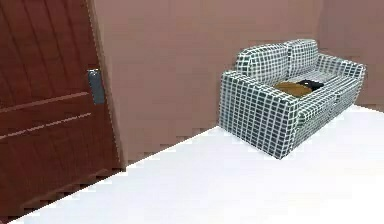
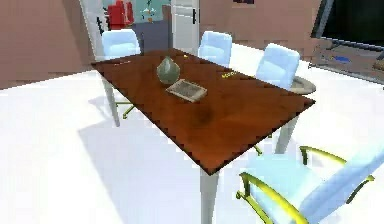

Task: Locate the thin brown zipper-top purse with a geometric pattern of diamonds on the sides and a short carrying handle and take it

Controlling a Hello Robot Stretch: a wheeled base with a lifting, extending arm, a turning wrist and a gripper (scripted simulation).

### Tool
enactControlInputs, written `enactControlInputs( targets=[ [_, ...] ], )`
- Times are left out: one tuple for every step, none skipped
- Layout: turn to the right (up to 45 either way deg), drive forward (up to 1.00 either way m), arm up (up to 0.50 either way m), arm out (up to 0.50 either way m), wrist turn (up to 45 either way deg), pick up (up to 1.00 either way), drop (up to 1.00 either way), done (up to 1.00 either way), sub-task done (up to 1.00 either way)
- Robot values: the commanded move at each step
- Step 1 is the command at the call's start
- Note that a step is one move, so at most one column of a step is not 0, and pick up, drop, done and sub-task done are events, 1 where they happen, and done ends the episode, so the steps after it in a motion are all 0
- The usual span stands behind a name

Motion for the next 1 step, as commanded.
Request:
enactControlInputs(
  targets=[
    [45.0, 0.0, 0.0, 0.0, 0.0, 0.0, 0.0, 0.0, 0.0]
  ],
)
